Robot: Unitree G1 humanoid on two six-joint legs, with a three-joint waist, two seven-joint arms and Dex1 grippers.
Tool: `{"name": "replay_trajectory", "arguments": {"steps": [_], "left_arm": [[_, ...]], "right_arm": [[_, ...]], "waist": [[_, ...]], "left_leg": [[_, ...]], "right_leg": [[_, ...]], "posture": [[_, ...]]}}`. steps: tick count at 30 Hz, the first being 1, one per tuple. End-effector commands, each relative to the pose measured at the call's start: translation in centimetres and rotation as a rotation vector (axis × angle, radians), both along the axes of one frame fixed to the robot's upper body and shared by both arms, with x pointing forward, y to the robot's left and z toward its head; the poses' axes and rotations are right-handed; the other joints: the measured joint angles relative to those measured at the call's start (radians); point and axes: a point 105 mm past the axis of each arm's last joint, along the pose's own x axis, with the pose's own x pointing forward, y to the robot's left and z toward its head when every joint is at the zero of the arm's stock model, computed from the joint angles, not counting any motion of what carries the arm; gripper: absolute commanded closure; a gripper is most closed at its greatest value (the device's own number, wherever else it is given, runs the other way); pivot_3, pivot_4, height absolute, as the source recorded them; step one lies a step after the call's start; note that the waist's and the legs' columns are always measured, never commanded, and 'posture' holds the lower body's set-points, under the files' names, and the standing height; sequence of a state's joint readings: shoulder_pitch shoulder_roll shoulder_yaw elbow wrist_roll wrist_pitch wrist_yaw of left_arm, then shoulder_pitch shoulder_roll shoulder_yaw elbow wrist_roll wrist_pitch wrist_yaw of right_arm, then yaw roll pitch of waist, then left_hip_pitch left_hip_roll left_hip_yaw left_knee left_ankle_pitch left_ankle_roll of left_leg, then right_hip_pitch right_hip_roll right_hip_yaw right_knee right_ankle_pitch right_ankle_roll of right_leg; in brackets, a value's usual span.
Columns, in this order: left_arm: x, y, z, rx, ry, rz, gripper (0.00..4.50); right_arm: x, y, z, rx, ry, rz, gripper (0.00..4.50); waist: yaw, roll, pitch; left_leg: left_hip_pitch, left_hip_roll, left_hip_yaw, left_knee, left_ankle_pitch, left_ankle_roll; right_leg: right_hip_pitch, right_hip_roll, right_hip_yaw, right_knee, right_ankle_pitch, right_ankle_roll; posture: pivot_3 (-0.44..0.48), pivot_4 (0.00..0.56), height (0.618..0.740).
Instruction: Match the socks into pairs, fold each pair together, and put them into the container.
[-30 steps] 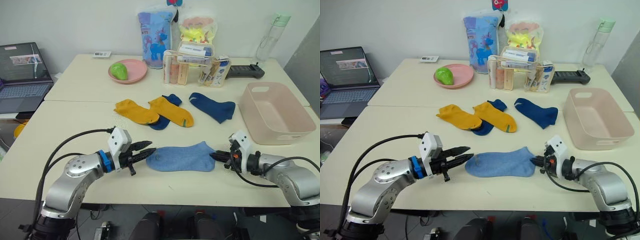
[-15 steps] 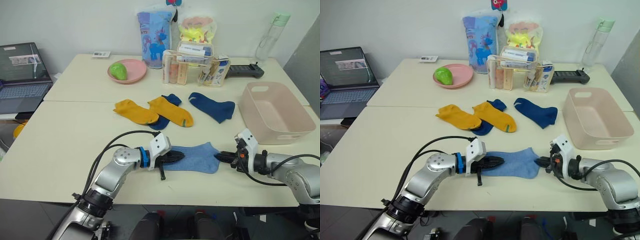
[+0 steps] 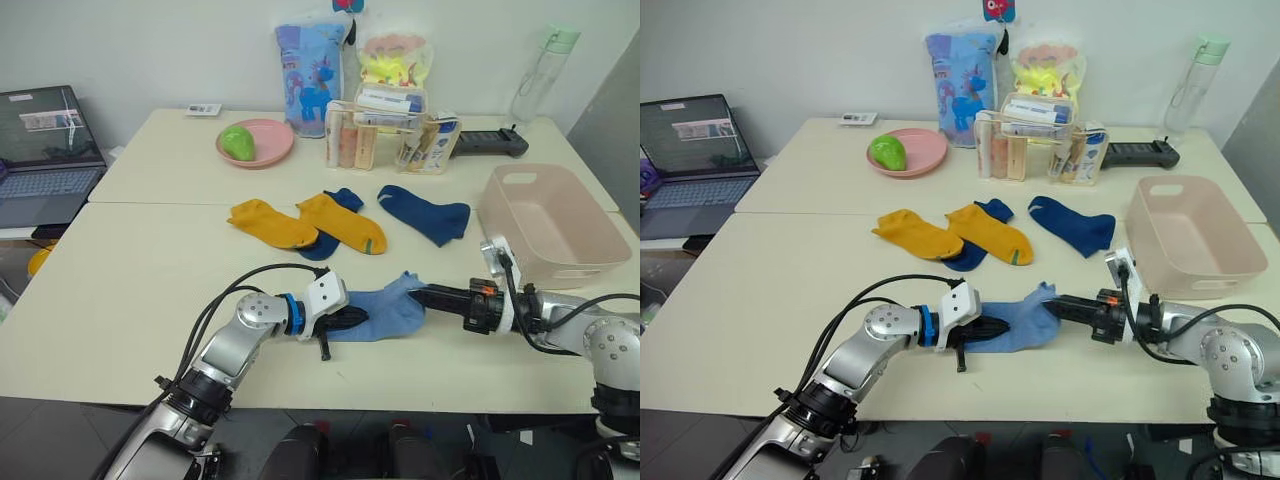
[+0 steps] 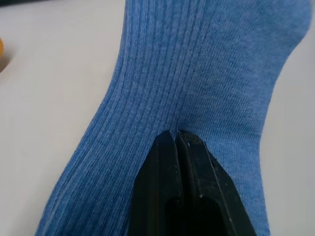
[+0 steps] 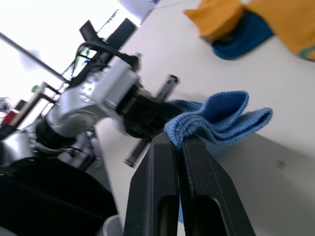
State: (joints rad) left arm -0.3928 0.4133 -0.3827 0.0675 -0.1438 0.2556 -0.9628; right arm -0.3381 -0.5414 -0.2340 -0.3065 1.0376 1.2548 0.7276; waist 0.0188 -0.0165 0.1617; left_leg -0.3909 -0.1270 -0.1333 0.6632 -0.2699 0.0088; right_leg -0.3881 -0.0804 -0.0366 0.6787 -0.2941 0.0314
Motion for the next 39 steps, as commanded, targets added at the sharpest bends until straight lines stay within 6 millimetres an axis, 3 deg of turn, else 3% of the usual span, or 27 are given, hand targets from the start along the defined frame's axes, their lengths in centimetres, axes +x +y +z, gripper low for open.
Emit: {"name": "replay_trajectory", "arguments": {"steps": [1,8,15,19,25,30,36,39], "left_arm": [[0.0,0.4,-0.8,0.026,0.016,0.026,4.38],[0.3,1.4,1.5,-0.031,-0.005,0.091,4.38],[-0.4,6.5,6.0,-0.044,-0.051,0.166,4.38],[0.0,9.3,8.3,-0.013,-0.102,0.228,4.38],[0.4,9.8,9.0,-0.044,-0.11,0.274,4.38],[0.1,10.1,9.3,-0.05,-0.113,0.264,4.5],[-0.2,8.8,9.9,-0.08,-0.126,0.204,4.5],[-1.0,7.8,9.6,-0.091,-0.103,0.149,4.5]], "right_arm": [[-0.2,1.3,2.0,0.061,-0.041,0.048,4.5],[0.7,5.4,0.9,0.011,-0.025,0.111,4.5],[1.1,7.3,-0.6,-0.064,-0.032,0.168,4.5],[1.6,9.4,-1.8,-0.104,-0.042,0.194,4.5],[1.8,10.0,-3.0,-0.151,-0.062,0.217,4.5],[1.6,10.0,-2.4,-0.119,-0.073,0.243,3.09],[1.2,9.6,-0.7,-0.063,-0.079,0.257,0.98],[1.4,8.3,-0.4,-0.071,-0.082,0.217,0.03]], "waist": [[0.0,0.0,0.0],[-0.012,0.0,0.0],[-0.024,0.0,0.0],[-0.024,0.001,0.0],[-0.019,0.001,0.0],[-0.022,0.001,0.0],[-0.022,0.001,0.0],[-0.022,0.001,0.0]], "left_leg": [[0.0,0.0,0.0,0.0,0.0,0.0],[0.0,0.0,0.0,0.0,0.0,0.0],[0.0,0.0,0.0,0.0,0.0,0.0],[0.0,0.0,0.0,0.0,0.0,0.0],[0.0,-0.001,0.0,0.0,0.0,0.0],[0.0,0.0,-0.001,0.0,0.0,0.0],[0.0,0.0,-0.001,0.0,0.0,0.0],[0.0,0.0,-0.001,-0.001,0.0,0.0]], "right_leg": [[0.0,0.0,0.0,0.0,0.0,0.0],[-0.001,0.0,0.0,0.001,0.0,0.0],[-0.002,0.0,0.0,0.001,0.0,0.0],[-0.002,0.001,0.0,0.001,0.0,0.0],[-0.001,0.0,0.0,0.0,0.0,0.0],[-0.002,0.0,0.001,0.001,0.0,0.0],[-0.002,0.0,0.001,0.001,0.0,0.0],[-0.002,0.0,0.001,0.001,0.0,0.0]], "posture": [[0.0,0.15,0.74],[0.0,0.15,0.74],[0.0,0.15,0.74],[0.0,0.15,0.74],[0.0,0.15,0.74],[0.0,0.15,0.74],[0.0,0.15,0.74],[0.0,0.15,0.74]]}}
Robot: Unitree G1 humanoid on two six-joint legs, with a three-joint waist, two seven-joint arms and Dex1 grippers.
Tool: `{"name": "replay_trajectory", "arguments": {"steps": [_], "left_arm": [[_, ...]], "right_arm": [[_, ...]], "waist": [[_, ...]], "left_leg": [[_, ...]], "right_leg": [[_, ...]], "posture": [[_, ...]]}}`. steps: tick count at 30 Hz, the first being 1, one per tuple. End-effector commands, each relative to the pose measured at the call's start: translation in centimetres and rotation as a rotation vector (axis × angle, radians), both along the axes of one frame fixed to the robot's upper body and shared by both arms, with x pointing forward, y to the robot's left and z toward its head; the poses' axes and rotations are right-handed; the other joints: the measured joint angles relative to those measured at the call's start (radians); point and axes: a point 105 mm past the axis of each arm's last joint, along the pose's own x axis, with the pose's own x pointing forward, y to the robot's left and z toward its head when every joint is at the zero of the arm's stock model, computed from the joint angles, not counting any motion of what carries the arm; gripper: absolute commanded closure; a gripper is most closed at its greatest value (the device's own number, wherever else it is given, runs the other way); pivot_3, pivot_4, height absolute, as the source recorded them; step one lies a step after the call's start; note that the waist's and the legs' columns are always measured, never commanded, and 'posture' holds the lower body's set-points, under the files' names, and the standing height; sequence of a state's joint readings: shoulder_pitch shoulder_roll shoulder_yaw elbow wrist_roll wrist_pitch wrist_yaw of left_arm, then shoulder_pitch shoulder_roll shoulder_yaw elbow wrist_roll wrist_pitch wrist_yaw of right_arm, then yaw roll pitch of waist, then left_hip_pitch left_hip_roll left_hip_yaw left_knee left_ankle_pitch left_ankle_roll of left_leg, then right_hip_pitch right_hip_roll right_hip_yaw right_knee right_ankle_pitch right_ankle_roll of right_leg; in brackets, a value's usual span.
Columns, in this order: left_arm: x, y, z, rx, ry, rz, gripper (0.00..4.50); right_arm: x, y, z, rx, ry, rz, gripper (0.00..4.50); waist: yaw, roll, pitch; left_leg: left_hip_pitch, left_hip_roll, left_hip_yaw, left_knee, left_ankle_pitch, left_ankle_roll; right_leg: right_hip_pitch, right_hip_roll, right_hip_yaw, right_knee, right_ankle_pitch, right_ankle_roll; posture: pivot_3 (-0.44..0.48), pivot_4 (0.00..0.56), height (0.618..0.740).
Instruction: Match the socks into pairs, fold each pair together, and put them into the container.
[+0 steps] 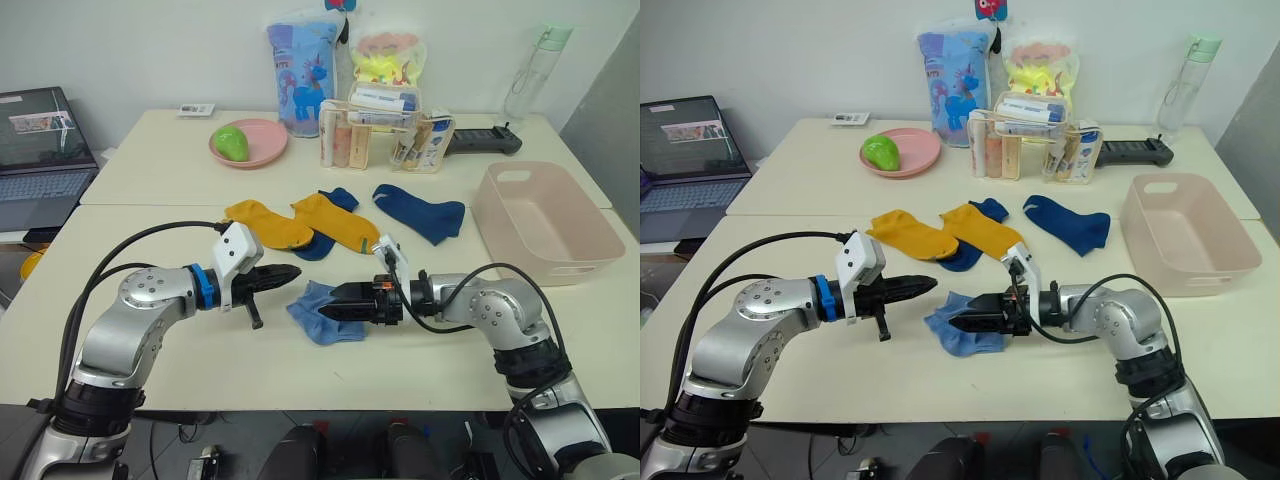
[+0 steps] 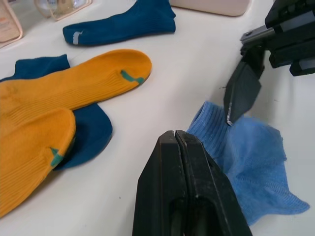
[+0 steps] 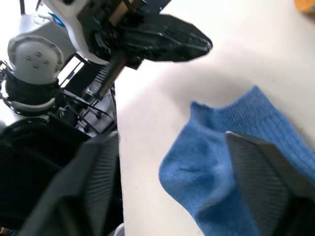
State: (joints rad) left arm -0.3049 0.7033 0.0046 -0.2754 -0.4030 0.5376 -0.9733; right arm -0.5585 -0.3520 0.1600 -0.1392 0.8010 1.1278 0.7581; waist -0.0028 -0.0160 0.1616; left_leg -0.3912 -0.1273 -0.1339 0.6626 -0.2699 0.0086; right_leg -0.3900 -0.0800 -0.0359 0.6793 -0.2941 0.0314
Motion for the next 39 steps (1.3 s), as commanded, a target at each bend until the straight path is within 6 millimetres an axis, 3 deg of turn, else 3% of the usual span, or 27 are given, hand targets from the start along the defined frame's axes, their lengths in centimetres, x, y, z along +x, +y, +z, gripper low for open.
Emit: {"name": "replay_trajectory", "arguments": {"steps": [1,8,14,18,25,31,39], "left_arm": [[-1.3,-1.9,0.6,-0.025,-0.025,-0.103,4.5],[-1.4,-2.7,-2.9,0.014,0.037,-0.107,4.5],[-1.6,-1.3,-7.3,0.137,0.09,-0.065,4.5],[-2.1,-1.2,-9.0,0.134,0.123,-0.047,4.5],[-2.0,-1.1,-9.2,0.124,0.112,-0.014,4.5],[-2.0,-0.7,-9.1,0.129,0.102,0.006,4.5],[-1.8,-0.6,-8.5,0.101,0.1,0.026,4.5]], "right_arm": [[0.1,-1.4,1.7,0.021,-0.056,-0.031,0.03],[0.1,-3.9,1.3,-0.018,-0.037,-0.125,0.03],[1.0,-5.3,-2.0,-0.19,-0.031,-0.222,0.03],[1.5,-5.4,-3.6,-0.247,-0.004,-0.264,0.03],[1.3,-4.2,-5.0,-0.255,0.052,-0.245,0.03],[1.1,-1.0,-4.8,-0.193,0.087,-0.18,0.03],[1.0,1.5,-5.5,-0.171,0.128,-0.12,0.03]], "waist": [[0.0,0.0,0.0],[0.0,0.0,0.0],[-0.001,0.0,0.0],[0.001,0.0,0.0],[0.0,0.001,-0.003],[-0.003,0.002,-0.003],[-0.005,0.002,-0.003]], "left_leg": [[0.0,0.0,0.0,0.0,0.0,0.0],[0.0,0.0,0.0,0.0,0.0,0.0],[0.0,0.0,0.0,-0.001,0.0,0.0],[0.0,0.0,0.0,0.0,0.0,0.0],[0.002,0.0,0.0,0.0,0.0,0.0],[0.004,0.0,0.0,-0.001,0.0,0.0],[0.005,0.0,0.001,-0.002,0.0,0.0]], "right_leg": [[0.0,0.0,0.0,0.0,0.0,0.0],[0.0,0.0,0.0,0.0,0.0,0.0],[0.0,0.0,0.0,0.0,0.0,0.0],[0.001,0.0,0.0,0.0,0.0,0.0],[0.001,-0.001,0.0,0.0,0.0,0.0],[0.002,0.0,0.001,0.001,0.0,0.0],[0.002,0.0,0.001,0.001,0.0,0.0]], "posture": [[0.0,0.15,0.74],[0.0,0.15,0.74],[0.0,0.15,0.74],[0.0,0.15,0.74],[0.0,0.15,0.74],[0.0,0.15,0.74],[0.0,0.15,0.74]]}}
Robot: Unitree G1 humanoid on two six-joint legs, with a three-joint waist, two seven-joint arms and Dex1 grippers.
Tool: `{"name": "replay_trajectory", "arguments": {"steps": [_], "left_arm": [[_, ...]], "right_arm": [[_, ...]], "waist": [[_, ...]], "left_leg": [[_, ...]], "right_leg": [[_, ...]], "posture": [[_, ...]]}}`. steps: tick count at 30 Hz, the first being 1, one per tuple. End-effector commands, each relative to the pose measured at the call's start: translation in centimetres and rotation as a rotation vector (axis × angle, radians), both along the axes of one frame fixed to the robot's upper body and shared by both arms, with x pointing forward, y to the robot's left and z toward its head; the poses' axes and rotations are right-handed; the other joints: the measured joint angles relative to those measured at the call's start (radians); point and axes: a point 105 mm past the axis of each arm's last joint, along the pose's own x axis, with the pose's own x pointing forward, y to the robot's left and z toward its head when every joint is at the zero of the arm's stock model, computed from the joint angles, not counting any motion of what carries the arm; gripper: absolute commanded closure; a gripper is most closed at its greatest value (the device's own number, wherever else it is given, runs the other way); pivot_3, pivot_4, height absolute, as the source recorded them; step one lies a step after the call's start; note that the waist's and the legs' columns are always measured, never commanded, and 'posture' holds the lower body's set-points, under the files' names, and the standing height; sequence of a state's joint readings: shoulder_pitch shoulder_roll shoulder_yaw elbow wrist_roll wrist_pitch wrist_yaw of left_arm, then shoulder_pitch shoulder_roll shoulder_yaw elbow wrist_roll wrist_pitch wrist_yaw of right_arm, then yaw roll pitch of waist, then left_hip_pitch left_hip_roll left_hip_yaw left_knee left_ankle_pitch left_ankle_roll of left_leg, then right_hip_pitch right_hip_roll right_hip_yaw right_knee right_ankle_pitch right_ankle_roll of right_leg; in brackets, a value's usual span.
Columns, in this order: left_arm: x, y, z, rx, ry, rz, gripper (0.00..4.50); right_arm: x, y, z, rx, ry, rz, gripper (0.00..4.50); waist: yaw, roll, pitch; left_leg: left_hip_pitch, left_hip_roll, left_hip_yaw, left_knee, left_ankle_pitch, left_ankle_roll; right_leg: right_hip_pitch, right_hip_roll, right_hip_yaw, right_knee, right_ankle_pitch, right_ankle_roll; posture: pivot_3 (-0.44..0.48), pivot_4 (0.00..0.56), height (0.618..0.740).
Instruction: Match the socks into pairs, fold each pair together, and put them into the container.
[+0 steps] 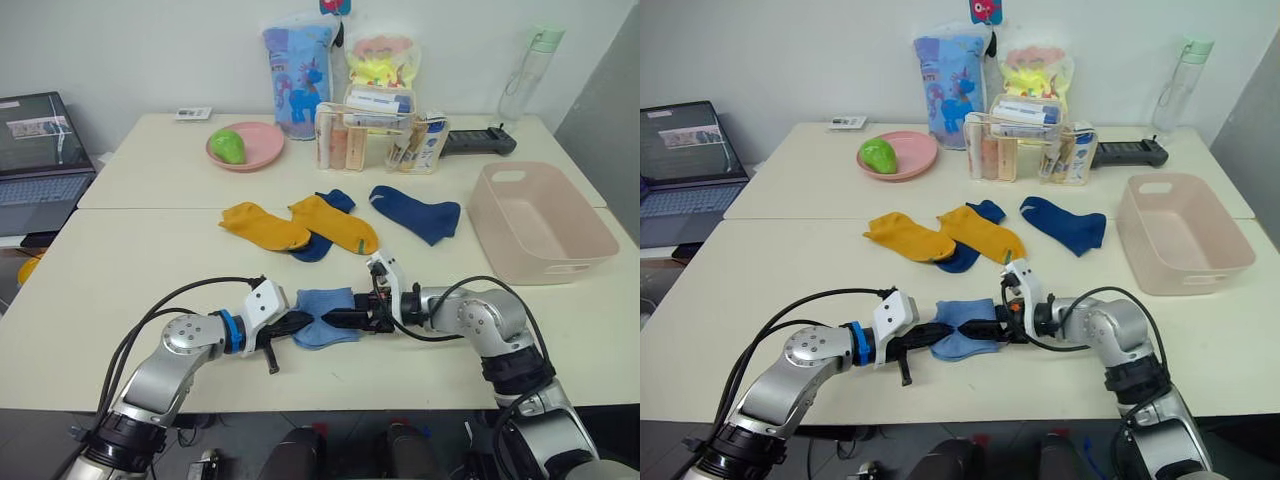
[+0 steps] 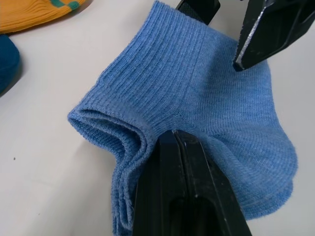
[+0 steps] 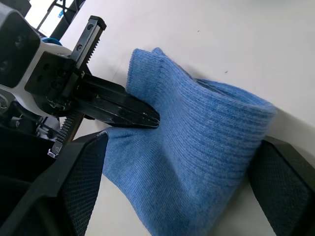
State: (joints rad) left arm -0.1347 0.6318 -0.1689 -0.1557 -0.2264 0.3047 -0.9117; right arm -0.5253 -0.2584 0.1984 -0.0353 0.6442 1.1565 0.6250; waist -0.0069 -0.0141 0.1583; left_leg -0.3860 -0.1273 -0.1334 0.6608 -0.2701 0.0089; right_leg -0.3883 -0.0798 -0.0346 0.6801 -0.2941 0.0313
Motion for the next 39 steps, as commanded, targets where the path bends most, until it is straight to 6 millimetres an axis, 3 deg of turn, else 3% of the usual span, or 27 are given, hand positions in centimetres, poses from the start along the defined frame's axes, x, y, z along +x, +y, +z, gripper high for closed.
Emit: {"name": "replay_trajectory", "arguments": {"steps": [1,5,18,23,26,30,37,38,39], "left_arm": [[0.0,0.4,-0.1,0.001,0.014,0.028,4.5],[0.1,0.3,0.2,-0.012,0.017,0.033,4.5],[0.4,0.4,1.3,-0.049,0.002,0.041,4.5],[0.0,0.1,3.6,-0.127,-0.019,-0.003,4.5],[-0.3,0.2,5.4,-0.18,-0.015,-0.024,3.93],[-0.4,-0.1,7.9,-0.238,-0.021,-0.049,2.65],[0.3,-3.0,12.2,-0.32,-0.093,-0.126,0.3],[0.4,-3.4,12.7,-0.333,-0.103,-0.136,0.02],[0.6,-3.7,13.2,-0.34,-0.113,-0.144,0.02]], "right_arm": [[-0.2,1.1,-0.6,0.006,0.028,0.026,0.03],[0.1,1.5,-0.7,0.023,0.04,0.033,0.03],[0.3,2.0,-1.5,0.011,0.023,0.045,4.41],[0.6,1.5,-1.1,0.02,0.015,0.033,4.46],[1.0,0.7,-0.3,0.033,-0.007,0.004,4.5],[1.5,-0.6,1.4,0.056,-0.046,-0.037,4.5],[3.1,-4.6,7.2,0.122,-0.197,-0.199,4.5],[3.3,-5.5,8.1,0.123,-0.222,-0.23,4.5],[3.5,-6.4,9.0,0.119,-0.248,-0.26,4.5]], "waist": [[-0.002,0.0,0.0],[-0.003,0.0,0.0],[-0.003,0.0,0.0],[-0.003,0.0,0.0],[-0.002,0.0,0.0],[0.002,0.001,0.001],[0.005,0.001,0.001],[0.005,0.001,0.001],[0.005,0.001,0.001]], "left_leg": [[0.0,0.0,0.0,0.0,0.0,0.0],[0.002,0.0,0.0,-0.001,0.0,0.0],[0.003,0.001,0.0,-0.001,0.0,0.0],[0.003,0.001,0.0,-0.001,-0.001,0.001],[0.003,0.001,0.0,-0.001,-0.001,0.001],[0.002,0.0,0.0,0.0,0.0,0.0],[-0.002,0.0,0.0,0.0,0.0,0.0],[-0.003,0.0,0.0,0.0,0.0,0.0],[-0.003,0.0,0.0,0.0,0.0,0.0]], "right_leg": [[0.0,0.0,0.0,0.0,0.0,0.0],[0.0,0.001,0.001,0.0,0.0,0.0],[0.0,0.001,0.001,0.0,0.0,0.0],[-0.001,0.001,0.001,0.0,0.0,0.0],[-0.001,0.001,0.001,0.0,0.0,0.0],[-0.001,0.001,0.001,0.0,0.0,0.0],[-0.001,0.0,0.001,0.0,0.0,0.0],[-0.001,0.0,0.001,0.0,0.0,0.0],[-0.001,0.0,0.001,-0.001,0.0,0.0]], "posture": [[0.0,0.15,0.74],[0.0,0.15,0.74],[0.0,0.15,0.74],[0.0,0.15,0.74],[0.0,0.15,0.74],[0.0,0.15,0.74],[0.0,0.15,0.74],[0.0,0.15,0.74],[0.0,0.15,0.74]]}}
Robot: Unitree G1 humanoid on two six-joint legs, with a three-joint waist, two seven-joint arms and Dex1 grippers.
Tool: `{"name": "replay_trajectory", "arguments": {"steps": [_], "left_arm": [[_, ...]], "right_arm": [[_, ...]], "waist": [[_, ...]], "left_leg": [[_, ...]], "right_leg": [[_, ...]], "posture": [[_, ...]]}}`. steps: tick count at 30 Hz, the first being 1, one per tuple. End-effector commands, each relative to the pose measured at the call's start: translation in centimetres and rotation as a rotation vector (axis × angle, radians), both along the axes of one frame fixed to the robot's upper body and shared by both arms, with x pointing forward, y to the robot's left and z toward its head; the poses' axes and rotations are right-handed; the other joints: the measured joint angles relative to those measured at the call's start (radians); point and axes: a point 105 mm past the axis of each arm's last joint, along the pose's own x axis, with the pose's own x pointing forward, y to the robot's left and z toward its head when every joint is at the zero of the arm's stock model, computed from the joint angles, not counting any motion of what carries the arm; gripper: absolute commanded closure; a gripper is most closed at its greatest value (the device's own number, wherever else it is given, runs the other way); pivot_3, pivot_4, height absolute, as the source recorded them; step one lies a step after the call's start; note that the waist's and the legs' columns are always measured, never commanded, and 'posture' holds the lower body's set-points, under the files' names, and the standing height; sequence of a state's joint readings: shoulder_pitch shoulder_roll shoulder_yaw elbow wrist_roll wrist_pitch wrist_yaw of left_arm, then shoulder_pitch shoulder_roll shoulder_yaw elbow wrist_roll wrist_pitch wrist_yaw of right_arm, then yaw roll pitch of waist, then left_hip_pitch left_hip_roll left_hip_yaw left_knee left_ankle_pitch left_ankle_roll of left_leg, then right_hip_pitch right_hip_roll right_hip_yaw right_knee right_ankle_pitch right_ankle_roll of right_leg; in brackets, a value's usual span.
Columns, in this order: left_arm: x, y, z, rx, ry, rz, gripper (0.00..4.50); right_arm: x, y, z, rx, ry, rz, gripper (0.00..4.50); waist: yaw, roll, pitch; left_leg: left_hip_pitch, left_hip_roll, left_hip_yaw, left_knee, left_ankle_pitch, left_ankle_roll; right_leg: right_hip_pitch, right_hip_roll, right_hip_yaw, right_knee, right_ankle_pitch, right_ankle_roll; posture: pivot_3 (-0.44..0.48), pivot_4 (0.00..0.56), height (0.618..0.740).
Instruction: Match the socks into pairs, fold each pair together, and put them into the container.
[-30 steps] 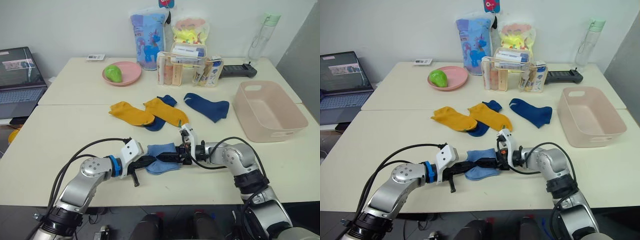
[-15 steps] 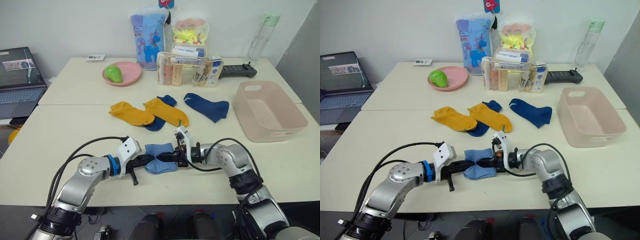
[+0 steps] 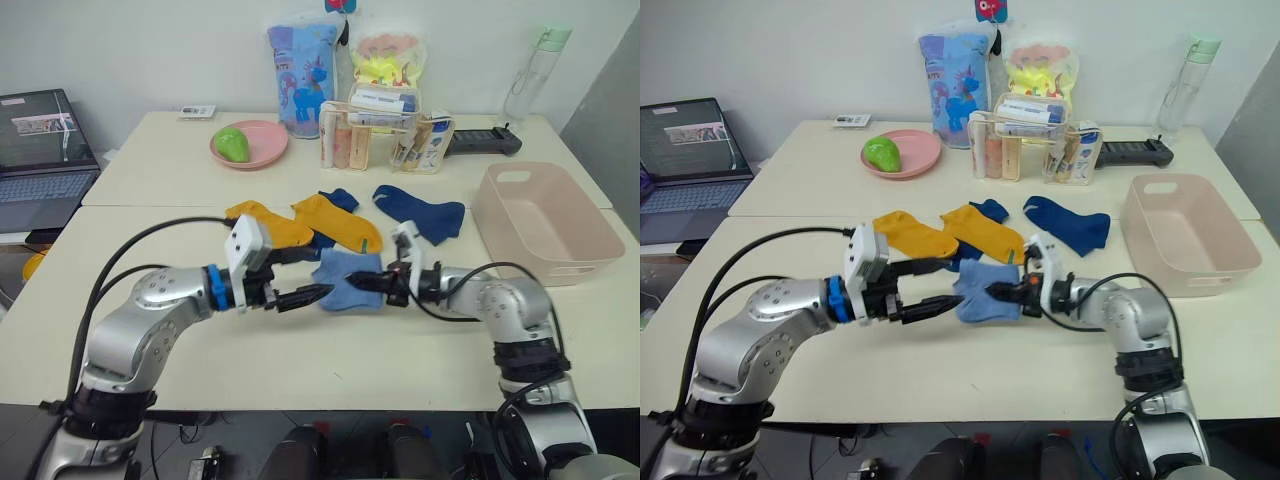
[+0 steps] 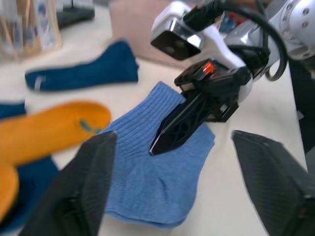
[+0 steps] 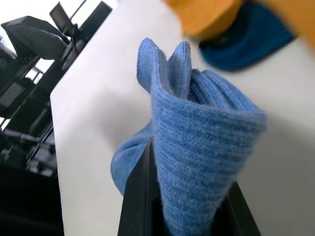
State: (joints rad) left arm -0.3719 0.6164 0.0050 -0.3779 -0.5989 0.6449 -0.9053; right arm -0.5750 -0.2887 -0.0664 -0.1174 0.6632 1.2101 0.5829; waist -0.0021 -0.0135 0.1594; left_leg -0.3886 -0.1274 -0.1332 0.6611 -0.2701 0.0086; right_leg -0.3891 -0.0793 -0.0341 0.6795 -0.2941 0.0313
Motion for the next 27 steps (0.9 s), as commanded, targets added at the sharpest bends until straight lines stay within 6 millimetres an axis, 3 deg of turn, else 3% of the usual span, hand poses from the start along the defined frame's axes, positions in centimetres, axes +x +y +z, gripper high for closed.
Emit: {"name": "replay_trajectory", "arguments": {"steps": [1,4,13,15,18,19,22,25,27], "left_arm": [[0.0,-1.0,1.9,-0.035,-0.047,-0.031,0.02],[1.0,-2.1,3.2,-0.051,-0.105,-0.03,0.02],[3.8,-8.5,7.6,-0.197,-0.257,-0.076,0.02],[4.4,-10.0,8.5,-0.213,-0.295,-0.079,0.02],[5.1,-12.4,10.3,-0.271,-0.346,-0.083,0.02],[5.1,-12.8,10.6,-0.282,-0.356,-0.087,0.02],[4.9,-13.8,11.3,-0.31,-0.372,-0.112,0.02],[3.7,-14.7,11.5,-0.336,-0.363,-0.159,0.02],[2.7,-15.1,11.2,-0.336,-0.358,-0.191,0.02]], "right_arm": [[0.4,-2.4,4.1,0.022,-0.121,-0.077,4.5],[0.8,-5.0,6.3,0.003,-0.186,-0.167,4.5],[2.0,-13.9,13.8,-0.194,-0.439,-0.447,4.5],[2.6,-16.2,15.1,-0.379,-0.564,-0.524,4.5],[4.0,-20.2,16.4,-0.957,-0.855,-0.558,4.5],[4.3,-20.7,16.5,-1.066,-0.907,-0.53,4.5],[5.2,-22.2,16.9,-1.135,-0.951,-0.53,4.5],[5.9,-23.7,16.3,-1.369,-1.031,-0.438,4.5],[6.5,-24.1,15.6,-1.426,-1.047,-0.392,4.5]], "waist": [[0.0,0.0,0.0],[0.0,0.0,0.0],[0.004,-0.002,0.002],[0.004,-0.002,0.002],[0.003,-0.003,0.002],[0.002,-0.004,0.003],[-0.013,-0.004,0.003],[-0.016,-0.004,0.004],[-0.016,-0.004,0.004]], "left_leg": [[0.0,0.0,0.0,0.0,0.0,0.0],[-0.001,0.0,0.0,0.0,0.0,0.0],[-0.005,0.0,0.001,0.002,0.0,0.0],[-0.006,0.0,0.002,0.002,0.0,0.0],[-0.006,0.0,0.004,0.003,0.001,0.001],[-0.006,-0.001,0.004,0.003,0.001,0.002],[-0.005,0.0,0.007,0.002,0.001,0.002],[-0.004,0.001,0.008,0.002,0.002,0.001],[-0.004,0.001,0.008,0.002,0.002,0.001]], "right_leg": [[0.0,0.0,0.0,0.0,0.0,0.0],[0.0,0.0,0.0,0.0,0.0,0.0],[-0.001,-0.001,-0.002,-0.002,0.0,0.0],[-0.001,-0.001,-0.003,-0.002,0.0,0.0],[-0.001,-0.002,-0.002,-0.001,0.0,0.001],[-0.001,-0.002,-0.002,-0.002,0.0,0.003],[-0.001,-0.002,0.0,-0.001,0.0,0.004],[-0.001,-0.002,0.001,-0.001,0.0,0.003],[-0.002,-0.002,0.001,-0.001,0.0,0.003]], "posture": [[0.0,0.15,0.74],[0.0,0.15,0.74],[0.0,0.15,0.74],[0.0,0.15,0.74],[0.0,0.15,0.74],[0.0,0.15,0.74],[0.0,0.15,0.74],[0.0,0.15,0.74],[0.0,0.15,0.74]]}}
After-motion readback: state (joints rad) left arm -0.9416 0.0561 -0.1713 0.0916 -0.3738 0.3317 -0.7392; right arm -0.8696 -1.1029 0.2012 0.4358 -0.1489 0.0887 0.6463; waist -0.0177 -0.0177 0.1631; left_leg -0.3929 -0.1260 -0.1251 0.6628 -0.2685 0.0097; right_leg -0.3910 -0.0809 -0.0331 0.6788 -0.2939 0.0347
